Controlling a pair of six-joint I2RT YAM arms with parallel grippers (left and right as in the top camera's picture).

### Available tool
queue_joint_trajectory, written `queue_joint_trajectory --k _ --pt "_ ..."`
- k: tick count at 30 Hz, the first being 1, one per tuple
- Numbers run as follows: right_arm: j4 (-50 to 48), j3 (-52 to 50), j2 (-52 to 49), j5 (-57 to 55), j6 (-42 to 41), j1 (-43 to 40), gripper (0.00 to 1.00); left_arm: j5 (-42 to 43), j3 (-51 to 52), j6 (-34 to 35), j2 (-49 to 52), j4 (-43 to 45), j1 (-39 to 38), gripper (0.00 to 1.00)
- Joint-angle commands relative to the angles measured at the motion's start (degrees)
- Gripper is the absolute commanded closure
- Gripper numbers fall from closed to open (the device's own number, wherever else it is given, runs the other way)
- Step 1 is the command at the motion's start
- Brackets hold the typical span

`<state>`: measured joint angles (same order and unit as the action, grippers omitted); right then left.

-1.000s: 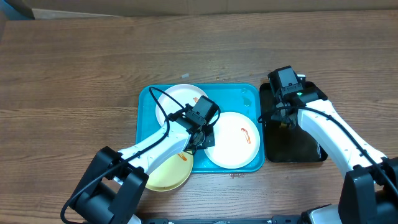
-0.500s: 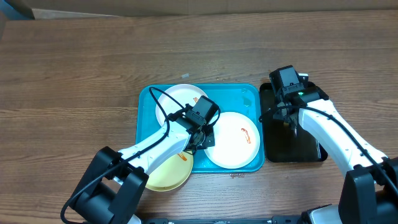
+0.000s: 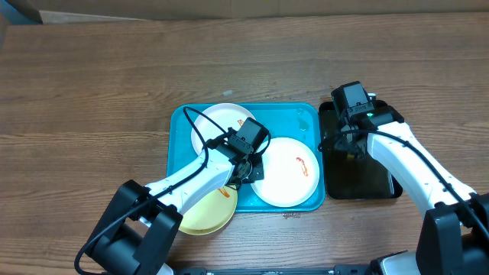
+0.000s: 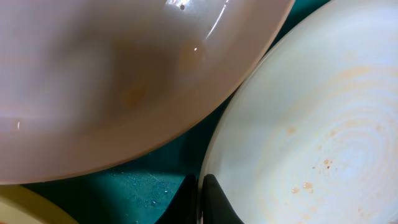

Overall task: Clean dirty plates on tray and stack at the side
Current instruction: 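Move the sponge onto the held white plate and scrub it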

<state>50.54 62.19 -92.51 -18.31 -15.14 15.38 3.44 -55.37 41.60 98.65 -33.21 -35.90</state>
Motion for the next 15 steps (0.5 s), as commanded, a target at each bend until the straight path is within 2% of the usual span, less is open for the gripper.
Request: queue_joint_trajectory --k 1,3,8,15 --pt "-0.46 2.71 2.14 18.12 6.73 0.83 0.96 -0.17 0.46 0.17 0.66 -0.37 0.37 0.96" --pt "0.20 3.89 2.45 22.99 7.76 1.81 0.96 -0.17 0.46 0.17 0.66 -0.37 0.37 0.96" --pt "3.15 5.53 2.73 23.45 7.78 5.29 0.96 -0.17 0.46 0.17 0.66 -0.39 0.37 0.96" --pt "3.50 4.07 2.71 16.55 7.43 11.32 0.96 -0.17 0.46 0.17 0.66 -0.39 0.37 0.96"
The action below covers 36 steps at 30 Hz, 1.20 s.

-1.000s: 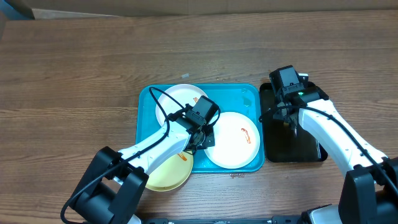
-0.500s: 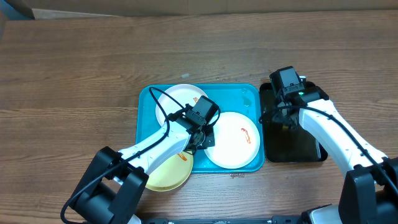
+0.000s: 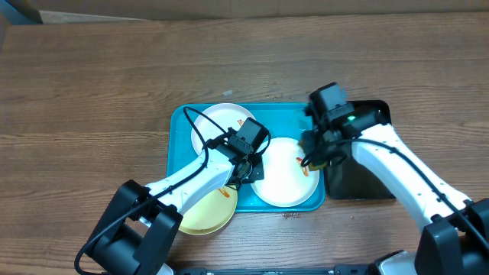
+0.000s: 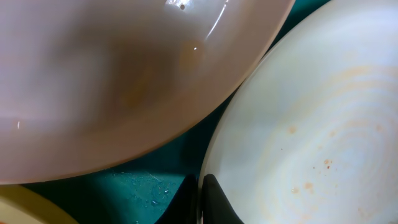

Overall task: Clean dirty plates on tray and stack at the side
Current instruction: 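Move the sponge onto the held white plate and scrub it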

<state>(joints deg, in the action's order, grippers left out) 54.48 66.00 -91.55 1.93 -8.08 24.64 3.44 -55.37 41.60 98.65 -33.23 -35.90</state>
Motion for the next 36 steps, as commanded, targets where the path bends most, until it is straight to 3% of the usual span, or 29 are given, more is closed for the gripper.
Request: queue_joint_trajectory --k 1,20,30,36 --pt "-0.79 -0.35 1.75 -5.49 0.00 2.82 0.96 -0.17 0.46 0.17 0.66 -0.37 0.37 0.96" --pt "-24.33 -17.92 1.75 -12.02 -1.11 6.84 0.96 0.07 0.46 0.20 0.66 -0.35 0.37 0.96" --pt "-29.05 -22.16 -2.93 -8.35 -3.93 6.80 0.96 0.09 0.46 0.17 0.66 -0.37 0.37 0.96" --pt "-30.23 -22.12 -4.87 4.90 -2.25 6.80 0.96 0.09 0.46 0.17 0.66 -0.37 0.37 0.96"
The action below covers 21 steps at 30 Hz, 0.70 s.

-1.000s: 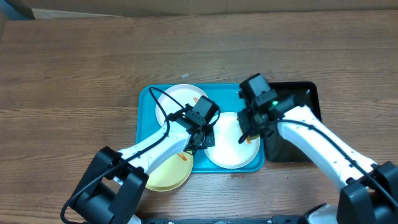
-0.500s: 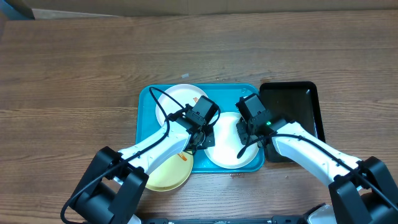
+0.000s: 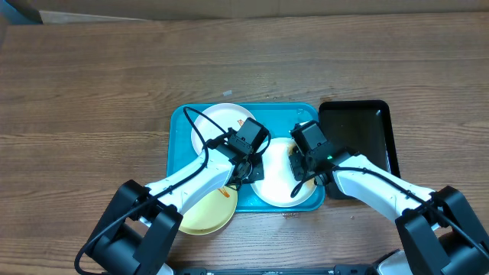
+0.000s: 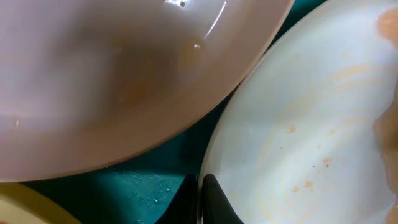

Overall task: Clean dirty plates on tray and stack at the side
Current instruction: 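Move the sponge onto the held white plate and scrub it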

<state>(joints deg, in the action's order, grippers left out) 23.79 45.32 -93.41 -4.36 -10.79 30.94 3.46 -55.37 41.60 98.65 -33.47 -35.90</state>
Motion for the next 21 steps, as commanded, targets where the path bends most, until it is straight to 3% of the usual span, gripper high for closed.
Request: queue_joint_trajectory --k 1,10,21 --pt "0.48 -1.42 -3.02 13.05 1.09 0.50 0.96 0.07 0.46 0.17 0.66 -0.13 0.37 0.96" --pt "7.17 4.04 -2.99 22.49 6.73 0.48 0.96 0.04 0.46 0.17 0.66 -0.11 0.37 0.96" --pt "23.78 24.90 -2.97 27.61 9.38 -7.45 0.96 0.04 0.46 0.15 0.66 -0.33 0.37 0.96"
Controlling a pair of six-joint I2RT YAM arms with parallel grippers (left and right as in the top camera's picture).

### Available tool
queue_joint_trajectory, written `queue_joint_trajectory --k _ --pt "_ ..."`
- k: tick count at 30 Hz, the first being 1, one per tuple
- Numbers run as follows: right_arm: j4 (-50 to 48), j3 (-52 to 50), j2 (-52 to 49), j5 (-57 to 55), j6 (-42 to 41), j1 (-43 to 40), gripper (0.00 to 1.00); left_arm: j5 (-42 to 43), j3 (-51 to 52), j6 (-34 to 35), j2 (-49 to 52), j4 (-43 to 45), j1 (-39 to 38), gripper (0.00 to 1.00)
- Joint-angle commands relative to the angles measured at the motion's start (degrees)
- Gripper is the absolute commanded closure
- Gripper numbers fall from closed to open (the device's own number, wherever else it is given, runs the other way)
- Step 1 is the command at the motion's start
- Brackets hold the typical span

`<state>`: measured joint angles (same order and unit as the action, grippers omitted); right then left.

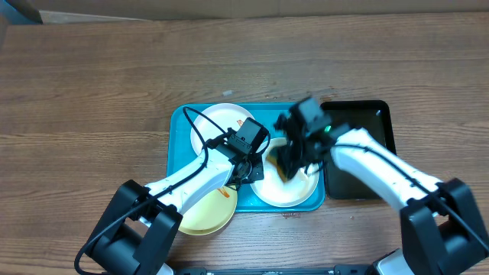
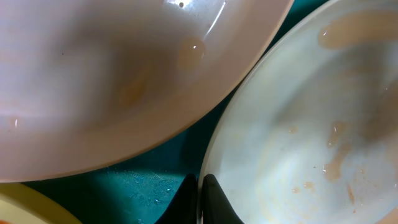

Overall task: Clean dirty plates on tray and stack at the side
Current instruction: 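Move the sponge onto the held white plate and scrub it, then return the sponge to the black tray and lift the right gripper away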

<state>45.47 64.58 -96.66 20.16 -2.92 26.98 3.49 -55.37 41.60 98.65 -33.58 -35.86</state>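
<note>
A blue tray (image 1: pixel 177 145) holds three plates. My left gripper (image 2: pixel 199 194) is shut on the left rim of the right-hand white plate (image 2: pixel 292 143), one dark finger on each side of the edge. This plate (image 1: pixel 294 192) shows tan wet smears (image 2: pixel 357 28) and small orange specks. My right gripper (image 1: pixel 290 160) is blurred over the plate's upper left, shut on a yellow-brown sponge (image 1: pixel 280 168) pressed on the plate. A second white plate (image 1: pixel 218 126) lies at the tray's back left. A yellow plate (image 1: pixel 200 215) lies at the front left.
A black tray (image 1: pixel 363 164) sits just right of the blue tray, partly under my right arm. The second white plate's rim (image 2: pixel 124 81) overhangs the teal tray floor (image 2: pixel 143 180), which has water droplets. Brown wooden table (image 1: pixel 92 92) lies all around.
My right gripper with the sponge has moved from the plate's right-middle to its upper left. Fresh tan smears now show on the plate. My left gripper has not moved.
My right gripper was first over the black tray while my left held the plate's rim. It then stood at the plate's right edge, then over the plate's middle. Now it is at the upper left, with wet smears on the plate.
</note>
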Motion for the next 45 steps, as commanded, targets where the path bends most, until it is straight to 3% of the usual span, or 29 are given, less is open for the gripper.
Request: queue_joint_trajectory --k 1,6,10,14,22,25,30,33,34,38,41,44,45 --pt "3.74 6.99 0.28 3.04 1.64 -4.76 0.96 0.02 0.46 0.15 0.66 -0.24 0.33 0.96" --pt "10.21 10.25 0.28 1.44 1.88 -13.90 0.96 0.02 0.46 0.15 0.66 -0.22 0.33 0.92" --pt "11.02 8.94 0.24 -5.95 -0.02 -20.81 0.96 0.02 0.46 0.17 0.66 -0.20 0.33 0.86" --pt "7.34 6.32 -0.66 -13.05 -4.85 -25.55 0.96 0.02 0.46 0.17 0.66 -0.20 0.33 0.77" --pt "-3.87 -2.43 -3.89 -15.37 -4.57 -26.95 0.95 0.02 0.46 0.17 0.66 -0.20 0.33 0.70" --pt "-5.05 -3.39 -4.57 -15.87 -4.57 -26.95 0.74 0.02 0.46 0.17 0.66 -0.20 0.33 0.68" --pt "-2.80 1.33 -4.50 -15.82 -4.61 -27.06 0.55 0.26 0.46 0.17 0.66 -0.20 0.33 0.64" --pt "1.55 7.37 -4.50 -15.93 -4.63 -27.21 0.48 0.24 0.46 0.15 0.66 -0.22 0.33 0.62" --pt "4.46 11.89 -4.50 -17.33 -6.34 -28.00 0.39 0.24 0.46 0.15 0.66 -0.24 0.33 0.62" --pt "6.27 17.33 -4.50 -20.74 -8.09 -31.08 0.34 0.24 0.46 0.15 0.66 -0.26 0.33 0.58" --pt "5.55 17.66 -4.52 -22.10 -10.05 -34.53 0.28 0.24 0.46 0.15 0.66 -0.63 0.20 0.61" --pt "5.75 17.11 -4.87 -21.99 -10.69 -38.16 0.00 0.20 0.48 0.15 0.66 -0.63 0.20 0.64" --pt "6.14 17.00 -5.03 -22.01 -10.69 -39.21 0.00 0.20 0.48 0.15 0.66 -0.66 0.20 0.64"
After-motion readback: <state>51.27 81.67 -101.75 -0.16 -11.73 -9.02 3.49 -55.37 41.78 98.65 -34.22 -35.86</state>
